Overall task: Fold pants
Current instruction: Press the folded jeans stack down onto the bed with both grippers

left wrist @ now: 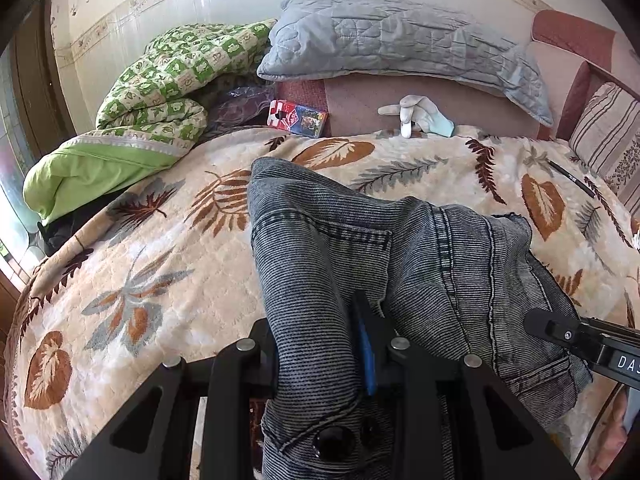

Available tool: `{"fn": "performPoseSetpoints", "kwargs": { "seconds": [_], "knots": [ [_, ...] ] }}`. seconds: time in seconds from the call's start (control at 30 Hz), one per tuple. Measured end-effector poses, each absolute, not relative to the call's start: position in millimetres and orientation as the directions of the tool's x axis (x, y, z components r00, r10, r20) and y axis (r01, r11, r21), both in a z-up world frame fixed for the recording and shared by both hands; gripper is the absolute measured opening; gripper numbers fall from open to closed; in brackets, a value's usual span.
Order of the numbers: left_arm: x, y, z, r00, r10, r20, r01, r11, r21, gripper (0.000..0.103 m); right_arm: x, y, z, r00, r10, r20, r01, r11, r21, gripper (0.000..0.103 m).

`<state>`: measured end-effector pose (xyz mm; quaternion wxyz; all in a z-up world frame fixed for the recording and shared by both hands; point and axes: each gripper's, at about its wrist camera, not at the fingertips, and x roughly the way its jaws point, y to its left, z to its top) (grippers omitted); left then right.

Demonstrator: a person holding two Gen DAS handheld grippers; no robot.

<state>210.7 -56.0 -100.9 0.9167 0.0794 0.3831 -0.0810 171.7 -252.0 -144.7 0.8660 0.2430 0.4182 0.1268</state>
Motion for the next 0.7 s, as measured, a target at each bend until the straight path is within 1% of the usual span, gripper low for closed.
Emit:
{"fn": "performPoseSetpoints", "kwargs": {
  "seconds": [0.43, 0.7],
  "knots": [
    [209.5, -54.5, -98.0, 0.693, -0.098, -0.714, 0.206, 0.976, 0.066, 0.030, 168.3, -254.2, -140.2, 0.639, 0.435, -0.635, -0.026, 0.837, 0.547, 0.027],
    [209.3, -55.0, -98.5, 0.694, -0.094, -0.714, 0.205, 0.976, 0.072, 0.030, 167.6, -254.6, -141.4, 0.641, 0.434, -0.634, -0.026, 0.837, 0.547, 0.027]
  ]
}}
